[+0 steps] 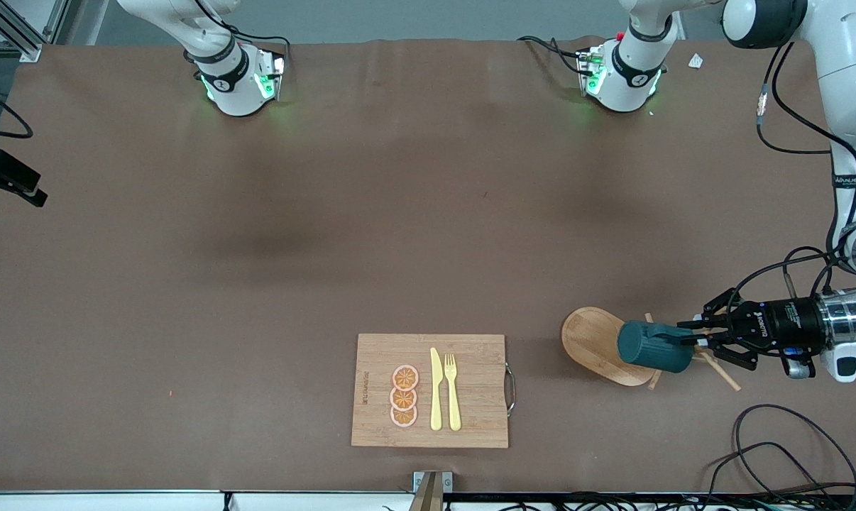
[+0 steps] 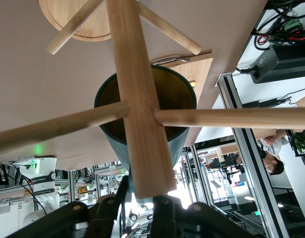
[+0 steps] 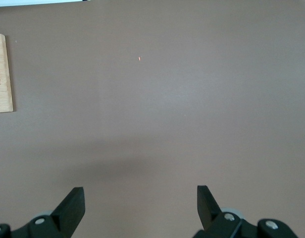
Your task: Pass cup and hang on rack
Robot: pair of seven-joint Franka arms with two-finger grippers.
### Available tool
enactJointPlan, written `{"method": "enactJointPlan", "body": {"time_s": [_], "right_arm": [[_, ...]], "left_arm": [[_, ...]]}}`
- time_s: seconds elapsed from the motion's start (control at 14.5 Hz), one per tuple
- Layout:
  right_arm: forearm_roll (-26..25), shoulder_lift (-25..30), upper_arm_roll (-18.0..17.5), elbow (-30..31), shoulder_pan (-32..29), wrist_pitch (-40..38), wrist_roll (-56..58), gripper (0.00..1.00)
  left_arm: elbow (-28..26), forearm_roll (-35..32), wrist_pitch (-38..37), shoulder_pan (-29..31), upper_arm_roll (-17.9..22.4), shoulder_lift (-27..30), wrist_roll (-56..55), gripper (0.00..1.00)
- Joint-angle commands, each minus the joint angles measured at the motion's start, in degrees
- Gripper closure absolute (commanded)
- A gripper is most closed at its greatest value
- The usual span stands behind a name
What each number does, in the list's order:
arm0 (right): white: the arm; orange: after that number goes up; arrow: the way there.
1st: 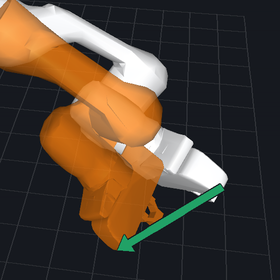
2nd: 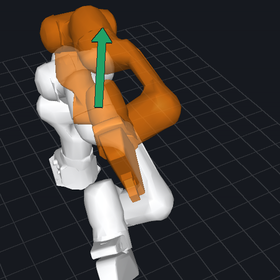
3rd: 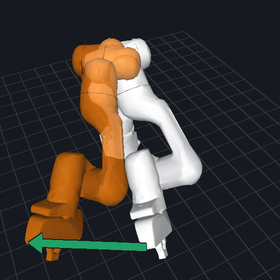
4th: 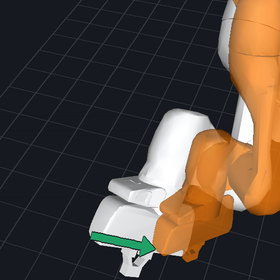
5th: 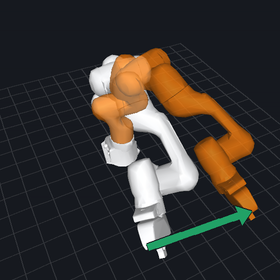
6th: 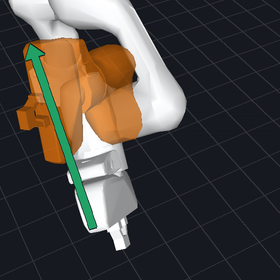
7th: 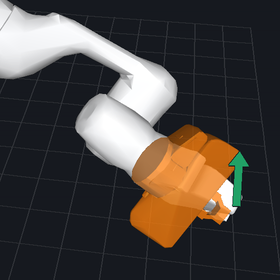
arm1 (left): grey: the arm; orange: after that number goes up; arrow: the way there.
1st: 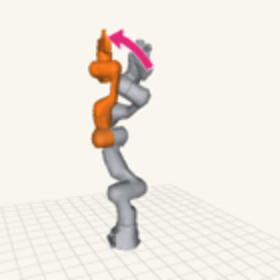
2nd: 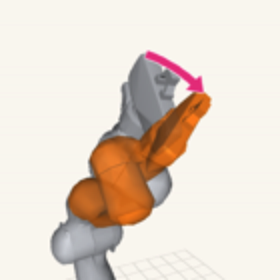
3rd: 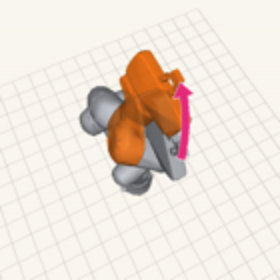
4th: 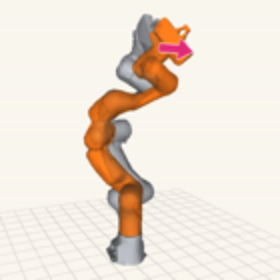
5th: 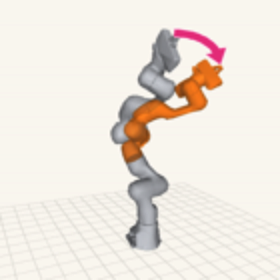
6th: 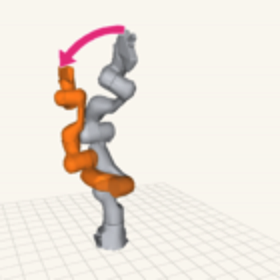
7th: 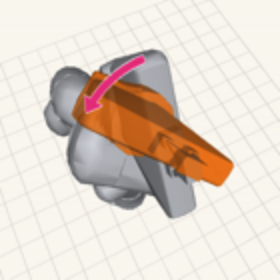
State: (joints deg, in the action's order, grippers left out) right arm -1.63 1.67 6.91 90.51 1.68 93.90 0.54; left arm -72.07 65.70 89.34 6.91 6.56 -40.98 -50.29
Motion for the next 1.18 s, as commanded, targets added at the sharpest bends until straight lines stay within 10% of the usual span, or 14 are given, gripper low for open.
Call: {"method": "enactJointPlan", "body": {"time_s": [0.0,0.07,0.55,1.11], "right_arm": [[-0.7,0.9,-0.3,0.5,-0.1,-0.1,-0.5,0.0],[-0.7,0.9,-0.3,0.5,-0.1,-0.1,-0.5,0.0],[-0.7,0.9,-0.3,0.5,-0.1,0.0,-0.5,0.0],[-0.6,0.9,-0.3,0.5,-0.1,0.1,-0.5,0.0]], "left_arm": [[0.9,-0.5,0.0,0.0,-0.1,-0.5,0.7,0.34],[0.9,-0.5,0.0,0.0,-0.1,-0.2,1.0,0.0],[1.0,-12.8,-3.7,-1.5,-1.7,8.2,1.4,0.0],[1.0,-42.9,-10.7,-16.6,-2.3,23.2,1.5,0.0]]}}
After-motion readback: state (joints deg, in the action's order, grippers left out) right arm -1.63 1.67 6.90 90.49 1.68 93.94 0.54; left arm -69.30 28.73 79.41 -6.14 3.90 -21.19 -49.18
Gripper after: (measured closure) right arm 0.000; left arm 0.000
